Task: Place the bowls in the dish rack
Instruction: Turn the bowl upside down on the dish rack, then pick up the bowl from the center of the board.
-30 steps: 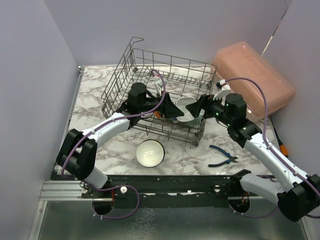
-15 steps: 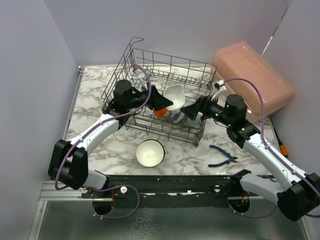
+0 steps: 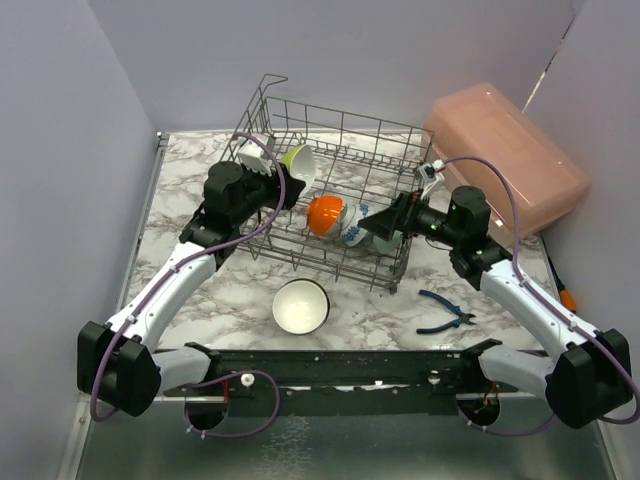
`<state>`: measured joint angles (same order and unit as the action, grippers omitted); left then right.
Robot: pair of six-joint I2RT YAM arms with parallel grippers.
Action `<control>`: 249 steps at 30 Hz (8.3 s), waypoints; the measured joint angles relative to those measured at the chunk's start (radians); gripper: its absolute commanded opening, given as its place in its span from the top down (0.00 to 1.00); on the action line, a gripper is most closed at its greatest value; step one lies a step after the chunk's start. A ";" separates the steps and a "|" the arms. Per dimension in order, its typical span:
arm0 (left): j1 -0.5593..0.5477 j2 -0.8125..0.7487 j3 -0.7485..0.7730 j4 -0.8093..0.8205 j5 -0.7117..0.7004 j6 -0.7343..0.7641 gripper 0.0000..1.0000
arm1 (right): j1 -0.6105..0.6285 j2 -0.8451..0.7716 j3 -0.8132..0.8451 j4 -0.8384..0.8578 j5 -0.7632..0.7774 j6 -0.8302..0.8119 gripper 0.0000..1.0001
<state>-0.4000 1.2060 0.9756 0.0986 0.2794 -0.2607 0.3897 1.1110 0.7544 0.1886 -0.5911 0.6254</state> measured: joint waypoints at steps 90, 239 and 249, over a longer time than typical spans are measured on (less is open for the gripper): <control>-0.080 0.758 0.645 -0.846 -0.977 0.344 0.66 | -0.099 -0.091 -0.023 -0.192 -0.084 -0.093 0.00; -0.093 -0.360 -0.271 -0.850 0.035 -0.285 0.89 | -0.099 -0.051 -0.093 -0.142 -0.136 -0.050 0.00; -0.093 -0.382 -0.250 -0.841 0.039 -0.277 1.00 | -0.099 -0.051 -0.093 -0.141 -0.136 -0.050 0.00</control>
<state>-0.4931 0.8242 0.7254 -0.7422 0.3180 -0.5377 0.2905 1.0599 0.6617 0.0475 -0.7273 0.5751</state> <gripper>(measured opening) 0.037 0.998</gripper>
